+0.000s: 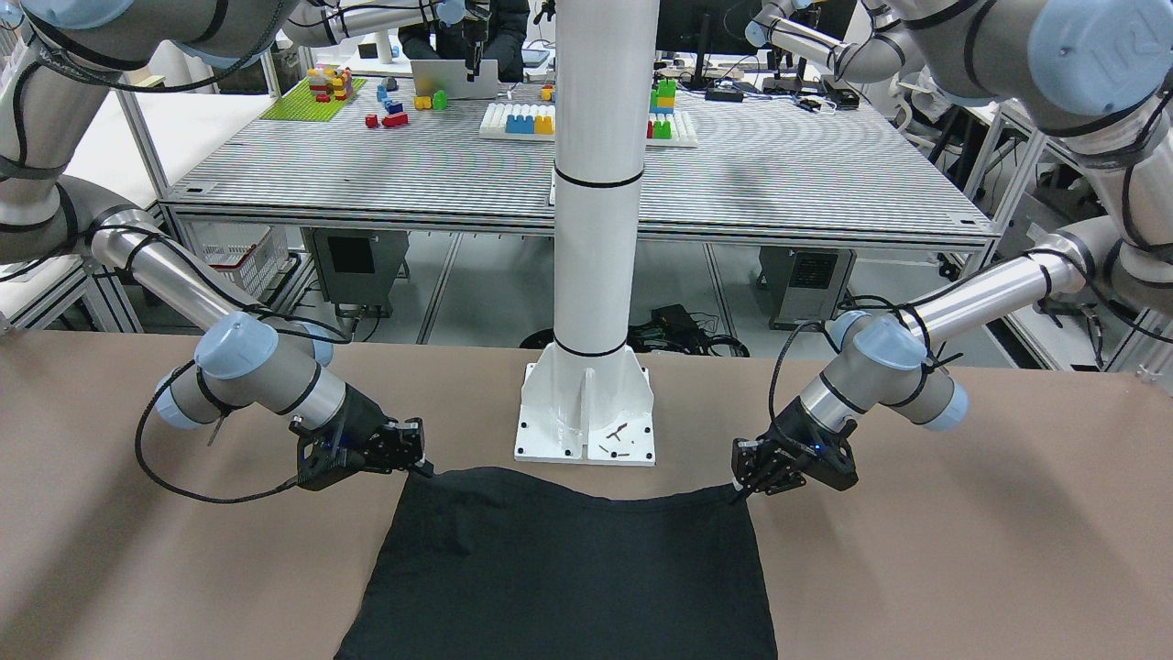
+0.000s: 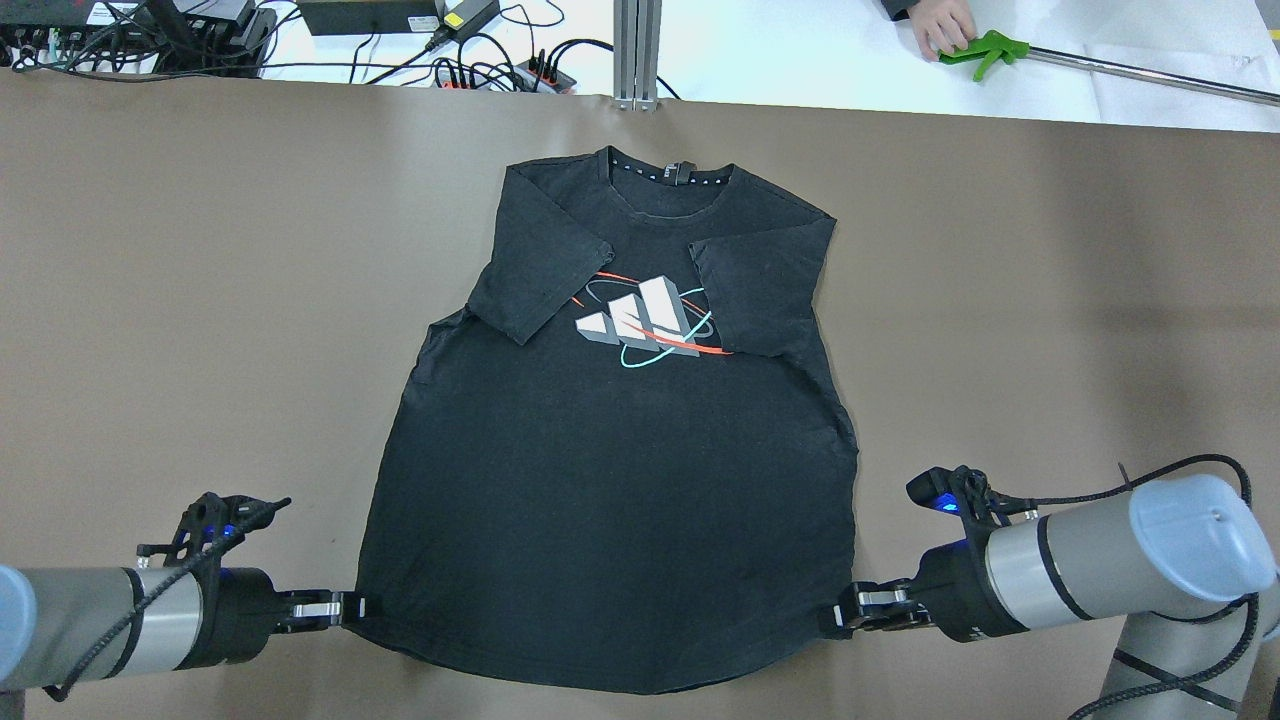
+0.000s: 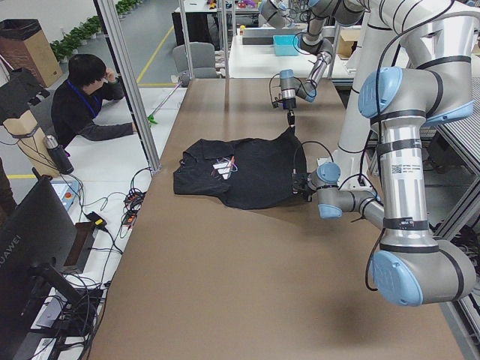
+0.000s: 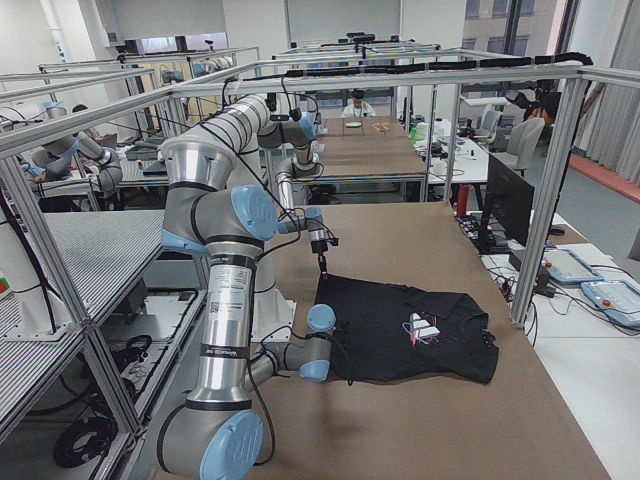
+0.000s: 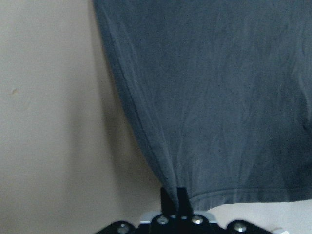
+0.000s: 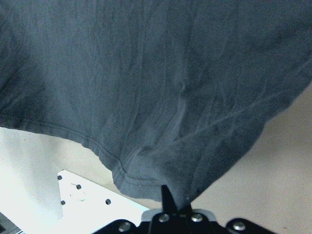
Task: Fold clothes
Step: 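Lower both grippers and pinch the hem corners nearest the robot, then lift the hem with both grippers and carry it toward the collar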
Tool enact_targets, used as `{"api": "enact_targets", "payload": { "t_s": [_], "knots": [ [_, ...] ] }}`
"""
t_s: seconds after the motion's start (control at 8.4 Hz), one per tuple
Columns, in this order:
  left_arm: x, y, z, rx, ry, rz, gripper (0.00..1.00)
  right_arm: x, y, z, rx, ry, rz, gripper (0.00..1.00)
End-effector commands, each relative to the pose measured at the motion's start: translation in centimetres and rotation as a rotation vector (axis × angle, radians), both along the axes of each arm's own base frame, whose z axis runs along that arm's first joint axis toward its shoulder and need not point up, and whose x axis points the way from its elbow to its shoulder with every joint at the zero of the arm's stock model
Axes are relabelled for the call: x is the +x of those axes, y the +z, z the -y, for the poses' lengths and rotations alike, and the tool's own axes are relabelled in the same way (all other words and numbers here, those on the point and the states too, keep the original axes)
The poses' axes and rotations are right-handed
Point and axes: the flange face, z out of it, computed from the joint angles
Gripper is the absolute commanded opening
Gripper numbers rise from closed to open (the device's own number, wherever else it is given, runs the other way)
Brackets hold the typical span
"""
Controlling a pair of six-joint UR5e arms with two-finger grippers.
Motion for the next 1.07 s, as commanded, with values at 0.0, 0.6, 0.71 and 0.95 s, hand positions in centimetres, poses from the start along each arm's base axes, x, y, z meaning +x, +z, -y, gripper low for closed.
{"api": "enact_targets", "payload": {
  "t_s": [0.0, 0.6, 0.71, 0.95],
  "knots": [
    [-4.6, -5.4, 0.1, 0.034, 0.091, -0.155, 0.0, 3.8, -4.0, -1.4, 0.037, -0.054, 0.09, 0.0],
    [-12.5, -6.8, -3.5, 0.157, 0.348, -0.422, 0.0, 11.7, -0.3, -7.6, 0.049, -0.256, 0.366, 0.0],
    [-12.4, -6.7, -3.6, 0.15, 0.35, -0.421, 0.0, 12.4, 0.2, -7.3, 0.008, -0.257, 0.409, 0.0],
    [-11.0, -4.5, -2.3, 0.119, 0.306, -0.377, 0.0, 9.2, 2.4, -4.5, -0.009, -0.218, 0.39, 0.0]
  ]
}}
